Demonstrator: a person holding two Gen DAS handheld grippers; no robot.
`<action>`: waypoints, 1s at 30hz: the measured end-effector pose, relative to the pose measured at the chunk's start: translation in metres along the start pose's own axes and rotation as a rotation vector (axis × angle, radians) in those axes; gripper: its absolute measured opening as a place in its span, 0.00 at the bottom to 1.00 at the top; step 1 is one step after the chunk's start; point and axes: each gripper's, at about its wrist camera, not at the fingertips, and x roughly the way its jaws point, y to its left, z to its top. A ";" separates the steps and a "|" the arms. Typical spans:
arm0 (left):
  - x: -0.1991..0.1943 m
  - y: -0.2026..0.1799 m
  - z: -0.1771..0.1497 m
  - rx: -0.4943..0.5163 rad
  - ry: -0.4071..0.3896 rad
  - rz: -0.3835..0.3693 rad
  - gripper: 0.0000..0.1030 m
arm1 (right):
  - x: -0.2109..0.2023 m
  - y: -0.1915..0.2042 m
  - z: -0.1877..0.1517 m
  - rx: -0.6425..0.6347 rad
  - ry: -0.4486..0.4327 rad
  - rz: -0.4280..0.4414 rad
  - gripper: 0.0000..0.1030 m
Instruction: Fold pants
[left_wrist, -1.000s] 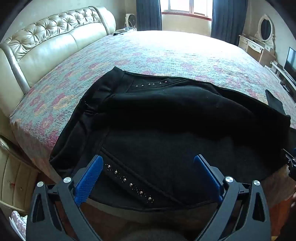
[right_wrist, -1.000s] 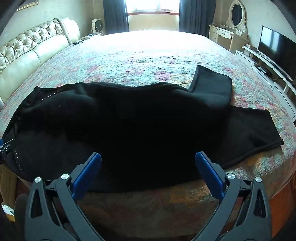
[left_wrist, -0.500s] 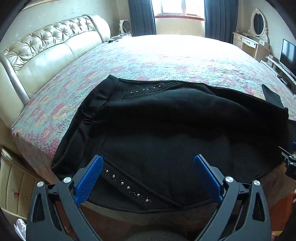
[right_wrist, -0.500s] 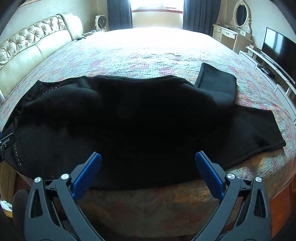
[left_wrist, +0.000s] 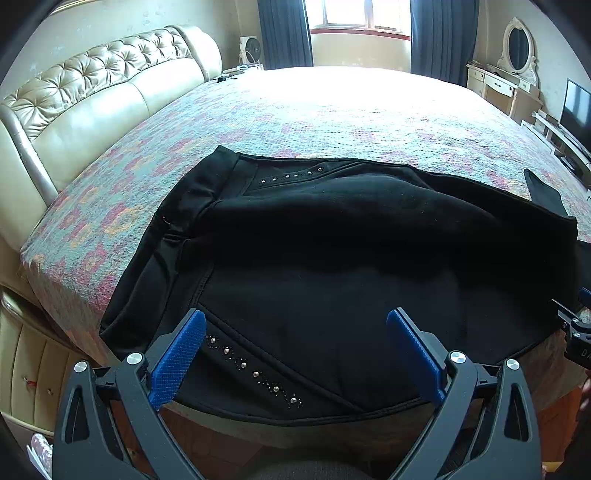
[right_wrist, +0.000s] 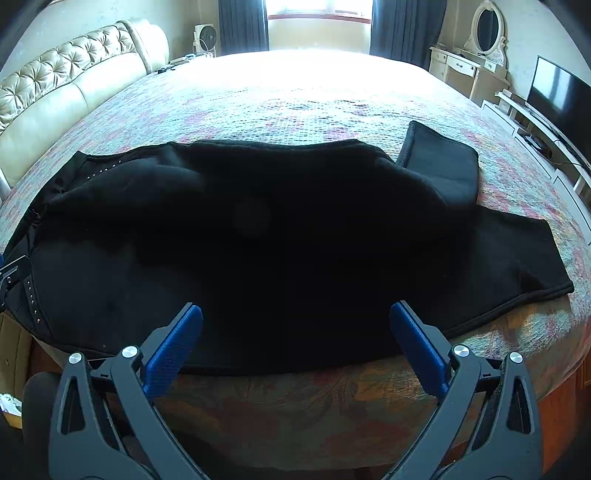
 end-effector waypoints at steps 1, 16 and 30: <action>0.000 0.000 0.000 -0.001 -0.001 0.000 0.95 | 0.001 0.000 0.000 0.001 0.001 0.002 0.98; 0.000 -0.002 0.000 0.001 0.003 -0.009 0.95 | 0.004 0.005 -0.001 -0.010 0.017 0.015 0.98; 0.000 0.000 0.000 -0.003 0.008 -0.015 0.95 | 0.005 0.005 -0.002 -0.006 0.023 0.024 0.98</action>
